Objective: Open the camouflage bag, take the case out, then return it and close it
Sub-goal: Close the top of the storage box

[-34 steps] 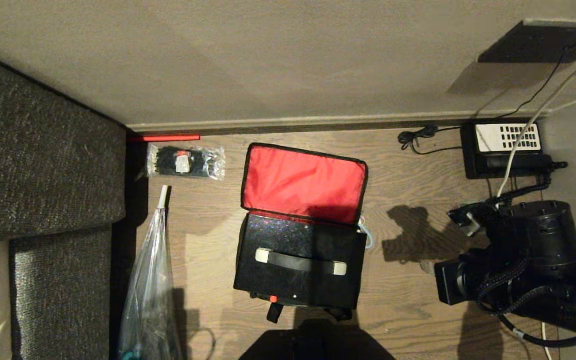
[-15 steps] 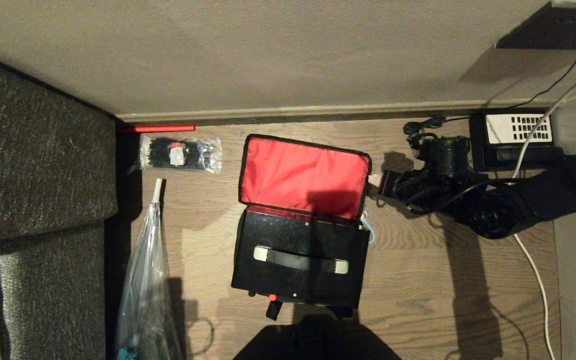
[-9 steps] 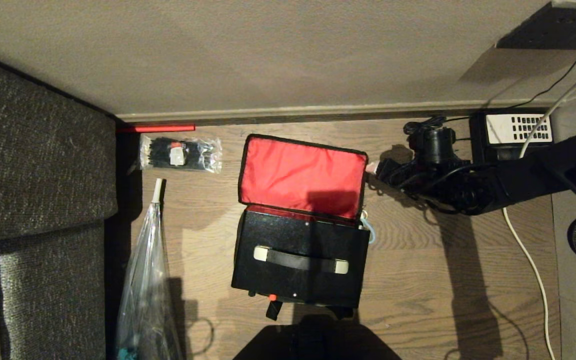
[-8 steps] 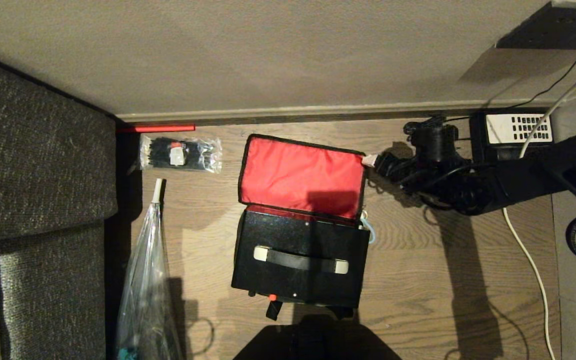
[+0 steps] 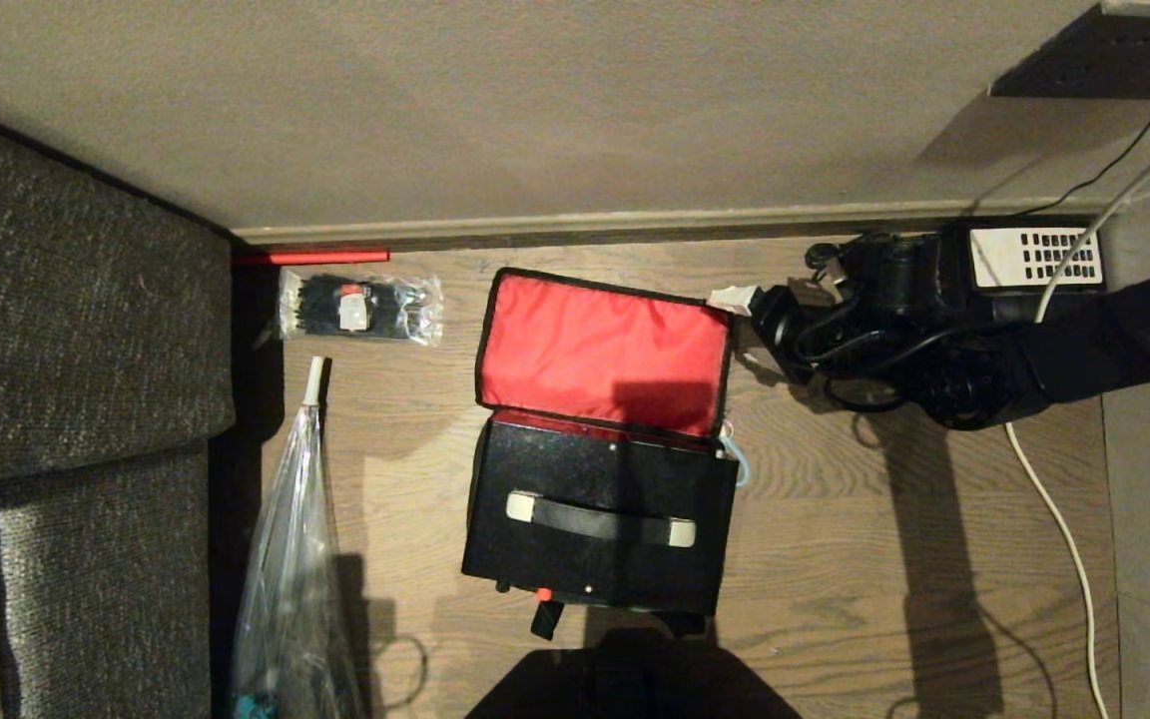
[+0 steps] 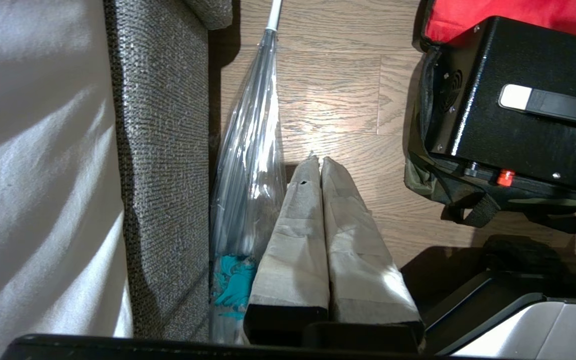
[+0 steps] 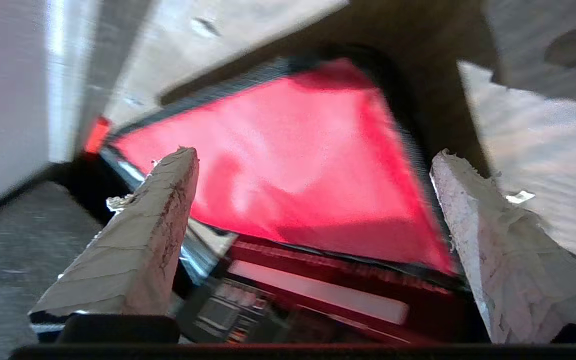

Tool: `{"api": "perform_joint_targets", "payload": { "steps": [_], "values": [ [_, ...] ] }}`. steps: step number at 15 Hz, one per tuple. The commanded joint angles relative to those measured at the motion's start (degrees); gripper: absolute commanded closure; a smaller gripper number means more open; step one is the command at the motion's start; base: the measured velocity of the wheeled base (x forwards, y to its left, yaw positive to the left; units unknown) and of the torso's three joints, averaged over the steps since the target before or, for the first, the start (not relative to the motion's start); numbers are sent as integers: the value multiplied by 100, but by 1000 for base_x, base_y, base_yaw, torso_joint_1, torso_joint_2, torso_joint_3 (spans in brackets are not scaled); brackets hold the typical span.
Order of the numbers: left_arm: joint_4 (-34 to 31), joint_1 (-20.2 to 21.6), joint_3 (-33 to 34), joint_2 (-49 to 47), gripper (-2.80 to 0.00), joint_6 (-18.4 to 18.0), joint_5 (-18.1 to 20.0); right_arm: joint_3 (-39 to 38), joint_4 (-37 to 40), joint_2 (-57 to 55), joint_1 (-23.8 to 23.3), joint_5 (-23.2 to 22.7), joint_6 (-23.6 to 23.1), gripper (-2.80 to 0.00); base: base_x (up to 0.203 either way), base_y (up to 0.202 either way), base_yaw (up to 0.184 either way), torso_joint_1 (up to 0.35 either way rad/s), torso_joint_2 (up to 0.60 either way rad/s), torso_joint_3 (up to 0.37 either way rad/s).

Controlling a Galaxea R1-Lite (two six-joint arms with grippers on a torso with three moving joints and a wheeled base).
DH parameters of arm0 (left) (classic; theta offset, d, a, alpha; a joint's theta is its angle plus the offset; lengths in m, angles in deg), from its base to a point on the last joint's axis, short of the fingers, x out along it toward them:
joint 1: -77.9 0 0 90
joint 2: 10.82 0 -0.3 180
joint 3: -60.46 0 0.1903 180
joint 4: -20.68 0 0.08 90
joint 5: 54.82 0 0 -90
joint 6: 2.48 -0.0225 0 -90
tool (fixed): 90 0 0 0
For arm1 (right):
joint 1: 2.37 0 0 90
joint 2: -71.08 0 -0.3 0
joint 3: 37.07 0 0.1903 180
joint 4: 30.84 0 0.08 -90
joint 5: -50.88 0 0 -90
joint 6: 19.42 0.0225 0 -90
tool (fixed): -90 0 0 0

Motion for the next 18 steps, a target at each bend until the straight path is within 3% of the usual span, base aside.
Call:
{"api": "perform_joint_targets", "payload": {
  "steps": [1, 5, 9, 18],
  "values": [
    [1, 2, 18, 11, 0, 2, -2, -28, -289, -133, 57, -59, 175, -280, 0, 0, 0, 0, 0, 0],
    [1, 2, 18, 11, 0, 2, -2, 66, -724, -563, 64, -117, 125, -280, 0, 0, 0, 0, 0, 0],
    [1, 2, 18, 11, 0, 2, -2, 91, -781, -624, -92, -283, -188, -280, 0, 0, 0, 0, 0, 0],
    [1, 2, 18, 11, 0, 2, -2, 70, -782, -793, -6, -276, -214, -280, 0, 0, 0, 0, 0, 0]
  ]
}}
